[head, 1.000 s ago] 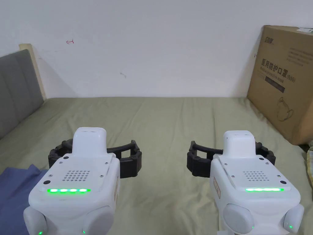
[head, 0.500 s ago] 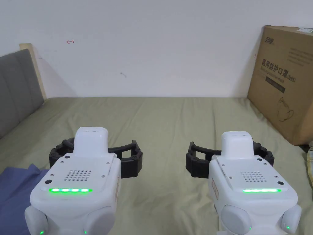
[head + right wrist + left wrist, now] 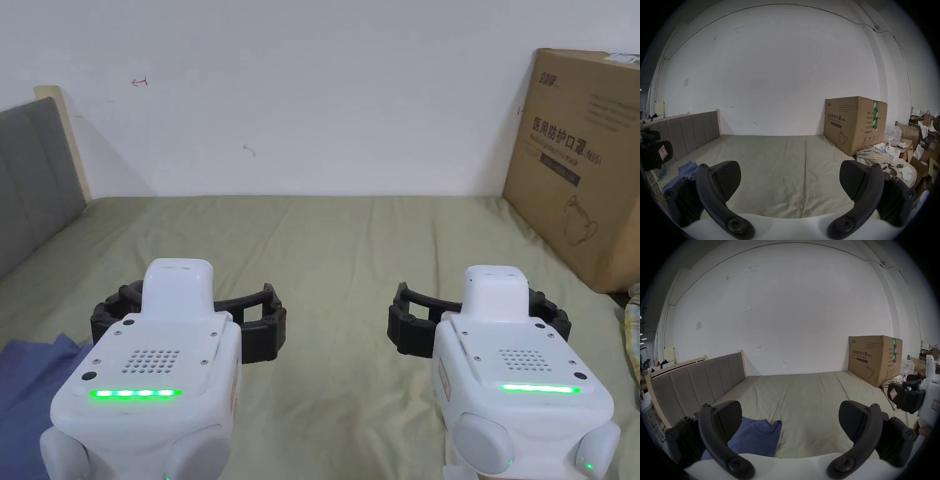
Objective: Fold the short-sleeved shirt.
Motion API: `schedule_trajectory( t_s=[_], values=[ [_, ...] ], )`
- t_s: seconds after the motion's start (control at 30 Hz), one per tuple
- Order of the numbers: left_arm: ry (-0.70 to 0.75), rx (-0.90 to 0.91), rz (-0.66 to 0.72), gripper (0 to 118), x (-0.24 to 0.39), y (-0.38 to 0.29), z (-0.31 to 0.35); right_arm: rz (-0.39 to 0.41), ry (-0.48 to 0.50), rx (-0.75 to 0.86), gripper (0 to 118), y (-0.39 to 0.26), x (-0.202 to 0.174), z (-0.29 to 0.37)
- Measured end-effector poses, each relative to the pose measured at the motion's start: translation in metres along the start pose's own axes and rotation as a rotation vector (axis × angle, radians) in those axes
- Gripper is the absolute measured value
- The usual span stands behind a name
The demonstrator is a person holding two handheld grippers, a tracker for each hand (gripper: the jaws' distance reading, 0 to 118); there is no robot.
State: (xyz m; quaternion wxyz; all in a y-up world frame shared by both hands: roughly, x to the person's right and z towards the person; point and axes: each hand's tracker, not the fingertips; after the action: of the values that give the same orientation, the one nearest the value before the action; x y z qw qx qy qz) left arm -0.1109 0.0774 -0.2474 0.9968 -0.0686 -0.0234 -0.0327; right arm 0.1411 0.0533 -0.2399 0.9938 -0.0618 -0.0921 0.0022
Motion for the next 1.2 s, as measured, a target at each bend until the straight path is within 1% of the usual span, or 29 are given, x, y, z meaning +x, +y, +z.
schedule_trajectory(
  t_s=[0.2,0.4,0.6,0.73,0.9,1.2],
  values=[
    [0.015,0.000,-0.020,118,0.0004,-0.0009,0.0001,-0.017,0.012,-0.022,118,-0.0023,0.0004,-0.0024],
    [0.009,-0.001,-0.014,118,0.0007,-0.0024,0.0000,-0.005,0.023,-0.036,118,-0.0038,0.0000,-0.0019],
    [0.017,0.005,-0.041,118,0.0029,-0.0024,0.0002,-0.014,0.033,-0.015,118,-0.0018,0.0031,0.0020],
    [0.001,0.007,-0.030,118,0.0032,-0.0021,0.0010,0.005,0.032,-0.013,118,-0.0014,0.0017,0.0029],
    [0.005,0.001,-0.032,118,0.0028,-0.0012,0.0010,0.002,0.021,-0.009,118,-0.0017,0.0003,0.0035],
    [0.002,-0.011,0.006,118,-0.0011,-0.0001,-0.0003,0.012,0.021,-0.006,118,0.0004,-0.0011,0.0039]
  ],
)
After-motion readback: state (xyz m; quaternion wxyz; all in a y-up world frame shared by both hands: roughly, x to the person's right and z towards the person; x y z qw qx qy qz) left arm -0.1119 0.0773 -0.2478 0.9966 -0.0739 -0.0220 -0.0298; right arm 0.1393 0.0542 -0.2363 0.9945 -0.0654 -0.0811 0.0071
